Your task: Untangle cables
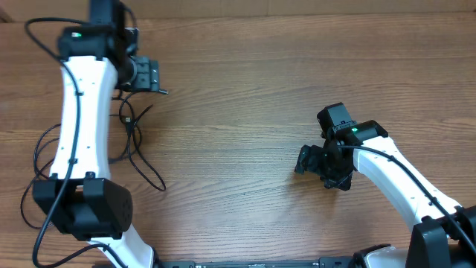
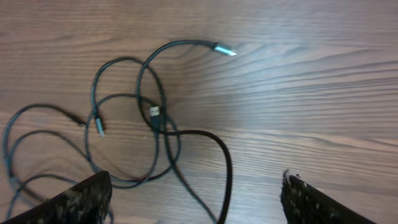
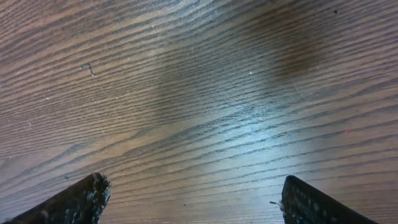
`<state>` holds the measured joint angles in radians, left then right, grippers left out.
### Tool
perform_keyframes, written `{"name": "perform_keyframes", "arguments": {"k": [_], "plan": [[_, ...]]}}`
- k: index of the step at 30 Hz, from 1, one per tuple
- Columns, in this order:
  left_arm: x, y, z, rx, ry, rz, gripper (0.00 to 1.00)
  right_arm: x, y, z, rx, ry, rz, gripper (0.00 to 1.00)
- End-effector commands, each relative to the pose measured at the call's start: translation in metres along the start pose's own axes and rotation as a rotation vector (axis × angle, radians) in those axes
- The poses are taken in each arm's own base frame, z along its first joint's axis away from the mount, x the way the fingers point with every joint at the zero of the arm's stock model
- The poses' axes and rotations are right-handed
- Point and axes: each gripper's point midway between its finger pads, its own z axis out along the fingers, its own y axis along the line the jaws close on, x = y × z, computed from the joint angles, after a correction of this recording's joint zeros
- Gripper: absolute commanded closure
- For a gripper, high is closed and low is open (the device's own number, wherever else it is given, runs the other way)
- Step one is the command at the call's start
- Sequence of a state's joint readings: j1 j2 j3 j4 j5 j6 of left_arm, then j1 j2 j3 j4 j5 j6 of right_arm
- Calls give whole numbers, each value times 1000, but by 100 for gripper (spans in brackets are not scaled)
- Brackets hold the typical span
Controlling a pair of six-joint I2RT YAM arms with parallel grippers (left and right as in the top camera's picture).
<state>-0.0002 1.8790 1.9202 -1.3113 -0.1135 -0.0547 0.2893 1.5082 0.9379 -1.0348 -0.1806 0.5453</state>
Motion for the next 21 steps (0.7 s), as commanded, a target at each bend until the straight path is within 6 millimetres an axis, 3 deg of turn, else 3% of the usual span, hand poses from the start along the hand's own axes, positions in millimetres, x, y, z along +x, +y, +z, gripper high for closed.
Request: {"name": "perform_keyframes", "arguments": {"k": [1,7,9,12,15,18,21], "plan": [[9,12,22,-147,30,-32,14,-4,5,-8,-24,-21,-6,12],[32,8,47,-154,103,-43,23,-3,4,-8,-20,-16,-5,12],[39,8,52,-158,126,-37,34,-3,4,-8,-20,-16,-4,12],[46,13,54,-176,151,-35,72,-3,4,-8,-20,-15,-4,12],[46,24,53,-218,154,-52,96,-2,4,-8,-18,-13,-4,12],[48,36,52,-242,158,-105,96,-2,4,-8,-18,-14,-4,12],[51,34,54,-189,172,-134,95,-3,4,-8,-19,-15,-4,12]]}}
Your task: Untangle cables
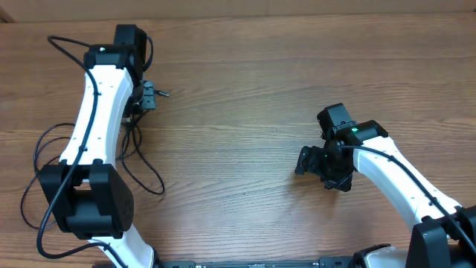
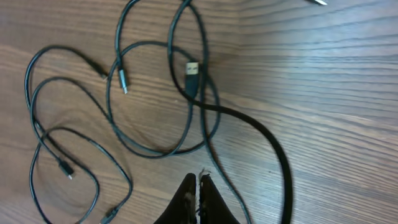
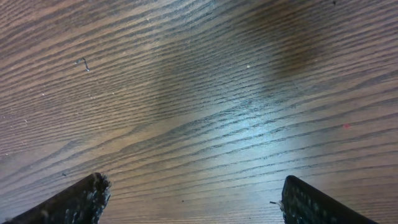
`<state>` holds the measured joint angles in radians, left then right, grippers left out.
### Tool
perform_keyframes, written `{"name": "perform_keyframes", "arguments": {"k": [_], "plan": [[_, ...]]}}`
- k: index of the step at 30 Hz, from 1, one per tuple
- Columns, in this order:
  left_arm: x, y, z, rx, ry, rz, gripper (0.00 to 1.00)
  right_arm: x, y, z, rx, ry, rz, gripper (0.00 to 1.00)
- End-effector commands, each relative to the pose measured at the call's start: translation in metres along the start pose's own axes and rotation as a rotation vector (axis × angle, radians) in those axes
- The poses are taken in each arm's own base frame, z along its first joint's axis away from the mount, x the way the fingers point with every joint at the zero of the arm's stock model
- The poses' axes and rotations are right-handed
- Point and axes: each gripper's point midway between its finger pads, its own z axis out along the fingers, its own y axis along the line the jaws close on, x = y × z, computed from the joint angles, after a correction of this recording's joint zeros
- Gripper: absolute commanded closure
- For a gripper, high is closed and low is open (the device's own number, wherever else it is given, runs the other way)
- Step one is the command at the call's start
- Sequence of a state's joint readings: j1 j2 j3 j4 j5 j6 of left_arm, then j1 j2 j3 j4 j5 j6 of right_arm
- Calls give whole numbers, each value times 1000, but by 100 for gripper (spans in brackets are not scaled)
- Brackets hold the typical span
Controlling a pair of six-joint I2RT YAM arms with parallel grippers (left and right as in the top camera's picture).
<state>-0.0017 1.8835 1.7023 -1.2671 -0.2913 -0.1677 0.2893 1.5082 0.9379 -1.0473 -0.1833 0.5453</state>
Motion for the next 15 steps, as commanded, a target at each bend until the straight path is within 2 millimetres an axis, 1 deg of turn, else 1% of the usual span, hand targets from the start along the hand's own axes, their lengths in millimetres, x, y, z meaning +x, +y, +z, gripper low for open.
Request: {"name": "perform_keyframes", "arguments": {"k": [1,2,3,4,6,9,10,12,15], "plan": [[2,2,7,49,29,-42,89,-6,6,-8,-25,-28,-8,12],[2,-6,5,99,30,-14,72,-6,6,-8,-25,-29,-7,12],[1,-14,2,155,28,25,62,-6,6,-8,-26,-29,-8,12],[0,-23,-1,209,21,62,58,-6,6,-8,-26,-29,-7,12],[-5,-35,-11,293,-1,108,54,-6,6,-8,-25,-28,-7,12],[-8,-44,-24,364,-26,165,50,-6,6,-8,-25,-28,-7,12],[-7,-45,-25,368,-23,171,48,-6,6,-8,-25,-28,-7,12],[-2,-42,-25,359,-4,174,48,-6,6,-8,-25,-29,-7,12],[7,-33,-22,310,37,172,48,-6,6,-8,-26,-29,-7,12]]}}
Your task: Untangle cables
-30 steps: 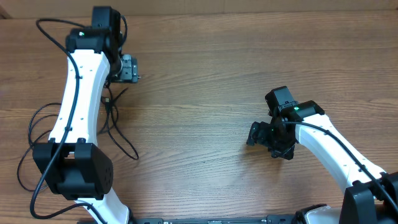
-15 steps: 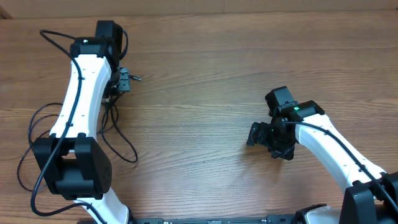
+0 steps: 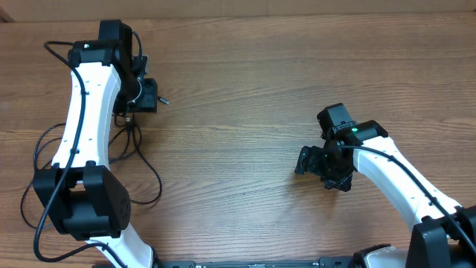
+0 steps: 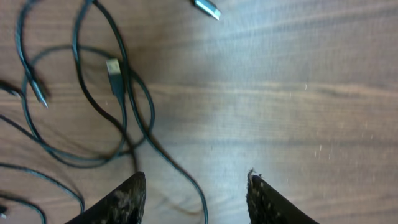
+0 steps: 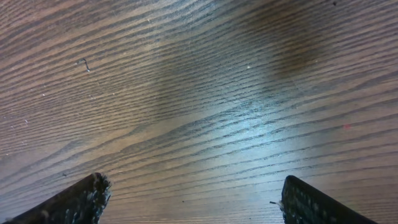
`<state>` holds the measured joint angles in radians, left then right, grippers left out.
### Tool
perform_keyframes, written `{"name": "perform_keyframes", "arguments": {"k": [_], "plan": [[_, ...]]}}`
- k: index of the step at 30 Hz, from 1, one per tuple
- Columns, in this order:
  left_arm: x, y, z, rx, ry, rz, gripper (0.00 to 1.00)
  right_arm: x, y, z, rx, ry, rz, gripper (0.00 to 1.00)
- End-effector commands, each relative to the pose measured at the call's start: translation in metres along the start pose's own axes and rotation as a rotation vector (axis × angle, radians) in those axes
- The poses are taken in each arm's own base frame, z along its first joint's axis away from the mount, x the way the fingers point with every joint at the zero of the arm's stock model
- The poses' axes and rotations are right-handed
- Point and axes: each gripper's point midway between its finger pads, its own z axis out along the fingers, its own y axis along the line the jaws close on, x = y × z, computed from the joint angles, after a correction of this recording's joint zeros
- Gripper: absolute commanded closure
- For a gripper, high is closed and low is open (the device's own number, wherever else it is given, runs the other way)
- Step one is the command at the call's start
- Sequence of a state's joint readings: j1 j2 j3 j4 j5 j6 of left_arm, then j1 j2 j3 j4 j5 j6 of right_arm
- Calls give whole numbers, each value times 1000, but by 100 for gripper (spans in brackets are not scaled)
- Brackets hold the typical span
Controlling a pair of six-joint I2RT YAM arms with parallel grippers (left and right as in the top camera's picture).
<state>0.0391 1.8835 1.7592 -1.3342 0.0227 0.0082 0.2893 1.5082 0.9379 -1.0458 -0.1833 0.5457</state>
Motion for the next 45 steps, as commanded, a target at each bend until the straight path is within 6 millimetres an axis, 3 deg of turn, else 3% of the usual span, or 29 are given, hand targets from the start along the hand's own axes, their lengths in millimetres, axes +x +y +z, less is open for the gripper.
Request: {"name": "perform_keyframes", "arguments": {"k": [1,5,13,17,21,26,32,38,45], "plan": [[1,3,-4,-22,11,27,47,-6,6,-8,-25,-28,-7,12],[5,18,-5,-110,24,-43,47,-6,6,-8,-24,-27,-7,12],[11,-28,-1,106,46,56,42,-6,6,-8,-25,-28,-8,12],[19,-38,13,87,78,35,40,-6,6,-8,-24,-28,-7,12],[38,-28,29,-2,149,-79,41,-5,5,-8,-24,-26,-7,12],[76,-31,53,-55,279,-172,43,-5,6,-8,-25,-27,-7,12],[124,-17,78,-190,409,-248,40,-5,5,-8,-23,-26,-6,12],[152,-4,82,-280,484,-274,39,-5,5,-8,-23,-24,-6,12],[169,-10,66,-248,458,-230,37,-5,5,-8,-22,-24,-7,12]]}}
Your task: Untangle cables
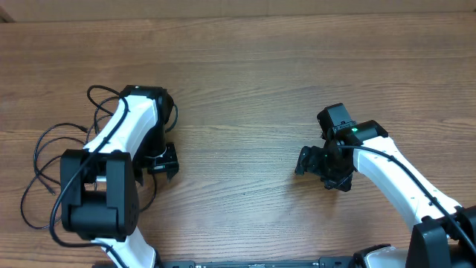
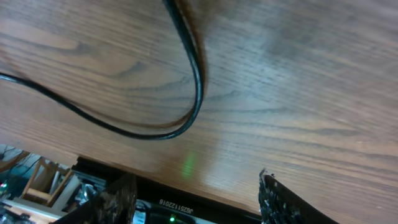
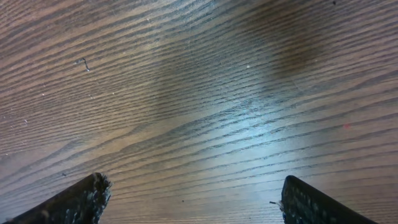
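Thin black cables (image 1: 37, 152) lie in loose loops on the wooden table, left of my left arm. The left wrist view shows one black cable loop (image 2: 199, 87) on the wood, ahead of the fingers and not between them. My left gripper (image 1: 164, 169) (image 2: 199, 202) hangs open and holds nothing, right of the loops and near the table's front edge. My right gripper (image 1: 303, 164) (image 3: 196, 199) is open over bare wood on the right side, far from any cable.
The table's front edge (image 2: 155, 168) runs just ahead of the left fingers, with dark equipment below it. My left arm (image 1: 123, 130) is folded over part of the cable pile. Its own wire (image 1: 100, 93) arcs at the elbow.
My left gripper was over the tangle at the back left and is now lower, near the front edge, with only one cable loop in its view. Its jaws stand a little wider. The right arm is unmoved.
The left gripper hung wide open above the tangled cables with their plugs. Then its fingers were shut together over the same tangle, holding nothing visible. Then they were apart again, further right. Now it is open by the front edge. The right gripper stayed open throughout.
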`<state>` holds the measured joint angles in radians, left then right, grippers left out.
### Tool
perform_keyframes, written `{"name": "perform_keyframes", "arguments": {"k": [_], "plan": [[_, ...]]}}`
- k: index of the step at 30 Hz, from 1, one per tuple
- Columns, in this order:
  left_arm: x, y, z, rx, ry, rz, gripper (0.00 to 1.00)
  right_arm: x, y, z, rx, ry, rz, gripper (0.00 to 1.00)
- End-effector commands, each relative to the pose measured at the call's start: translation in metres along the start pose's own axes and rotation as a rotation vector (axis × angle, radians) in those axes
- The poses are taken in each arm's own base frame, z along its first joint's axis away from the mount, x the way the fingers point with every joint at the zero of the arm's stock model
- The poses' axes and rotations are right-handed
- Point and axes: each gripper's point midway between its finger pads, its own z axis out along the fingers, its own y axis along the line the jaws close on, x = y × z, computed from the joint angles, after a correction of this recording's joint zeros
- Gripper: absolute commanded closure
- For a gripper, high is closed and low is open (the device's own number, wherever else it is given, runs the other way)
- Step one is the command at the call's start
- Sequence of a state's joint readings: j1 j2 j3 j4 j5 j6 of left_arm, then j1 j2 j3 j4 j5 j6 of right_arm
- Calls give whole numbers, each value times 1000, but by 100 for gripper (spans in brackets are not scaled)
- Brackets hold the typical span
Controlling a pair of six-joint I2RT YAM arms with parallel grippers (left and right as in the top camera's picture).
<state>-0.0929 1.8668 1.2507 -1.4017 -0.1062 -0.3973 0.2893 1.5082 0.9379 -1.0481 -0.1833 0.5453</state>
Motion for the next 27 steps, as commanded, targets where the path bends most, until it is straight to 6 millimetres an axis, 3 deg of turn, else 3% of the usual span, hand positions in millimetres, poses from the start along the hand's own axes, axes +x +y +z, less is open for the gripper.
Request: {"name": "perform_keyframes", "arguments": {"k": [1,7,13,16,21,22,27], "plan": [[17,1,-9,33,-78,7,37,-5,5,-8,-24,-26,-6,12],[34,-6,-10,191,-304,11,36,-6,6,-8,-26,-29,-7,12],[20,-11,-26,294,-528,-23,29,-6,6,-8,-26,-28,-7,12],[7,-9,-24,285,-575,-88,30,-5,6,-8,-25,-27,-7,12],[-7,1,7,205,-542,-244,23,-4,5,-8,-21,-22,-5,12],[-8,0,21,187,-503,-273,21,-4,5,-8,-21,-22,-5,12],[-12,-4,43,146,-438,-265,20,-4,5,-8,-22,-23,-6,12]]}}
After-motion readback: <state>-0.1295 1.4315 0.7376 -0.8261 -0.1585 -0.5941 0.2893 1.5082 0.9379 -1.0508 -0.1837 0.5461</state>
